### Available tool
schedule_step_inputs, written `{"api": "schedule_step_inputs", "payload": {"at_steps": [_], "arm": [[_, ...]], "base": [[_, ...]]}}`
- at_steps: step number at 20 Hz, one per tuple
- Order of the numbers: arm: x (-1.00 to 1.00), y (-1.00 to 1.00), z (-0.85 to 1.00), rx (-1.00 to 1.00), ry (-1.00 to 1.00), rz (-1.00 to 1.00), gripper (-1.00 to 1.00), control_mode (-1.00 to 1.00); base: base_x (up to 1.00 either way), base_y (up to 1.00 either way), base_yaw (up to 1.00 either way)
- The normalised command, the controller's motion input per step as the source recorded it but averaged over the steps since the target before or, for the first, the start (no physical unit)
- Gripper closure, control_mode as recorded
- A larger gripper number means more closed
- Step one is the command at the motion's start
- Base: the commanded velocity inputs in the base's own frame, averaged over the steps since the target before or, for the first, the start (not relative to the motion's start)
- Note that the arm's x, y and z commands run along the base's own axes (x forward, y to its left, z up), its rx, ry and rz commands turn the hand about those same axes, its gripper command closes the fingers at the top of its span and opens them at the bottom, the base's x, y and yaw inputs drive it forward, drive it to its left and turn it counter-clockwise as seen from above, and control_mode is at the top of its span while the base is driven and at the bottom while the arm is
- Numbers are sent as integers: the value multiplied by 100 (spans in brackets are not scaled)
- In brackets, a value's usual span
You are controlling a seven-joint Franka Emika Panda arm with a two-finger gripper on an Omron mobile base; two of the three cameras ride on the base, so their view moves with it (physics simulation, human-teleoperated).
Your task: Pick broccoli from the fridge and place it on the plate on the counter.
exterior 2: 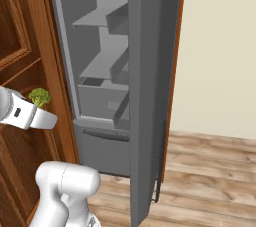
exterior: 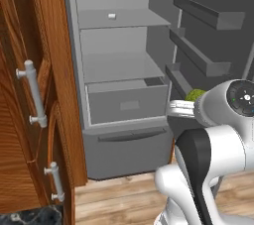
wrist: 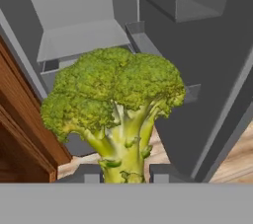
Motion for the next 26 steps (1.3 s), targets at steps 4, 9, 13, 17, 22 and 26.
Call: {"api": "schedule_step_inputs", "payload": {"at_steps": [4,9,13,17,22,26], "arm": [[0,0,0,0,0,0,100,100],[0,0,0,0,0,0,100,100],[0,0,0,0,0,0,100,100],[0,0,0,0,0,0,100,100],[0,0,0,0,0,0,100,100],[0,0,0,0,0,0,100,100]], "base": [[-42,3,0],[-43,4,0],[-42,4,0],[-43,5,0],[-42,5,0],[-40,8,0]]}}
